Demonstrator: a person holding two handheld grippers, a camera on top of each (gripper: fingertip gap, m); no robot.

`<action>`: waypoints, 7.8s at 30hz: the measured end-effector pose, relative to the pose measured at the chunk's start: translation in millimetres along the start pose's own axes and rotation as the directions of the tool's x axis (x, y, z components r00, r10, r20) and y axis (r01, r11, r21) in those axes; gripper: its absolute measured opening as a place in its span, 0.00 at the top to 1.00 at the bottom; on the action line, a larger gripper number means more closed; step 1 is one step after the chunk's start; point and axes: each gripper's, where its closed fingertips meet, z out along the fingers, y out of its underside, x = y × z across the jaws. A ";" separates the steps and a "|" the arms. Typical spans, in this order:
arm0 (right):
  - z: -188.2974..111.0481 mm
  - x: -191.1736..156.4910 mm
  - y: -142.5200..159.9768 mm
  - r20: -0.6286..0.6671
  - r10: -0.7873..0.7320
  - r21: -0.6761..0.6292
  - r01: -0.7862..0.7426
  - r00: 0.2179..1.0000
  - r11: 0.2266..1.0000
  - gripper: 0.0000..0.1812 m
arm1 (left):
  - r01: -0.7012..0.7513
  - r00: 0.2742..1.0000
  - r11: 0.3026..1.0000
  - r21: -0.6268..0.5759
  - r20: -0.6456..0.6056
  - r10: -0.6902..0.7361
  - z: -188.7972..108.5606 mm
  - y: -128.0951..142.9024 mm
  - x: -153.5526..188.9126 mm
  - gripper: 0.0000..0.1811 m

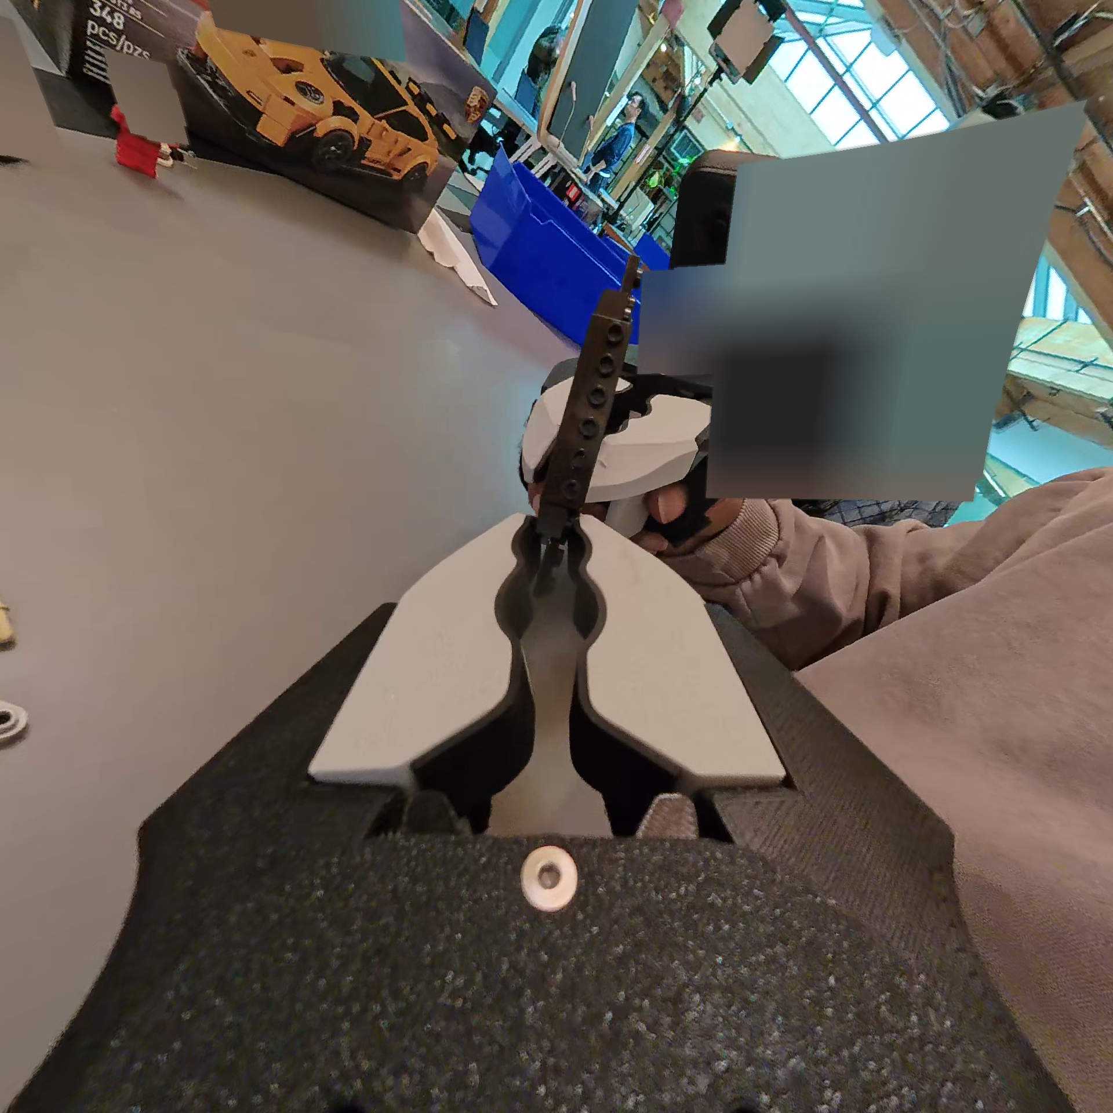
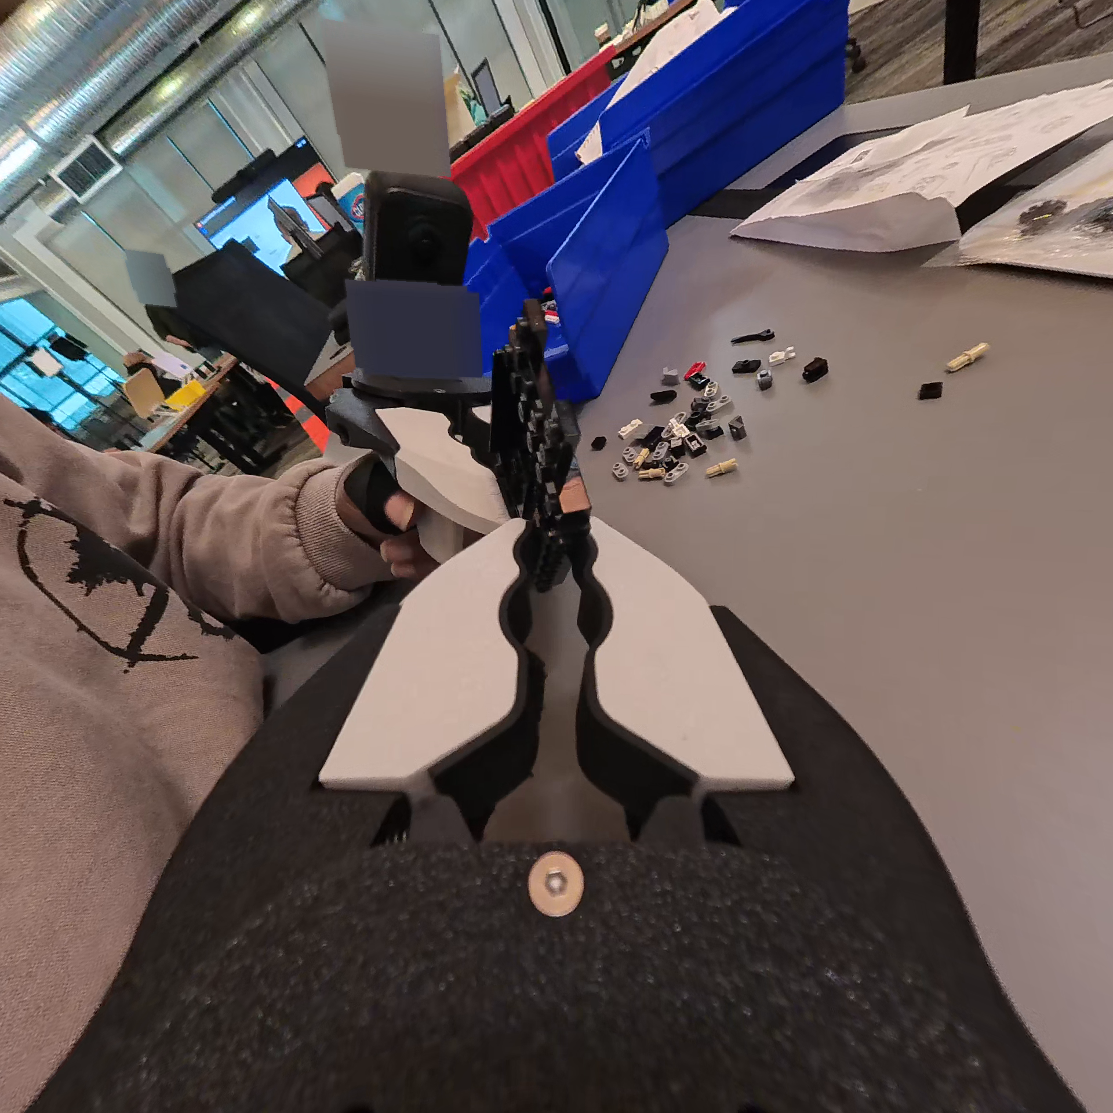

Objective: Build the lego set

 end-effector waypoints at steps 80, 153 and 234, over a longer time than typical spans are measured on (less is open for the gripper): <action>-12.8 2.0 -16.2 -0.065 -0.094 0.067 0.098 0.993 0.993 0.93 | -0.032 0.999 0.999 0.024 0.040 0.031 17.1 -5.8 9.6 0.95; -8.0 20.3 -28.4 -0.332 -0.563 0.011 0.600 0.757 0.800 1.00 | 0.192 0.978 0.909 0.370 0.001 -0.207 -22.3 -44.9 -20.4 0.94; 32.4 188.2 -332.4 -0.883 -0.227 0.082 0.610 0.412 0.788 1.00 | -0.650 0.430 0.755 0.089 0.862 0.269 -88.1 -187.4 -89.0 1.00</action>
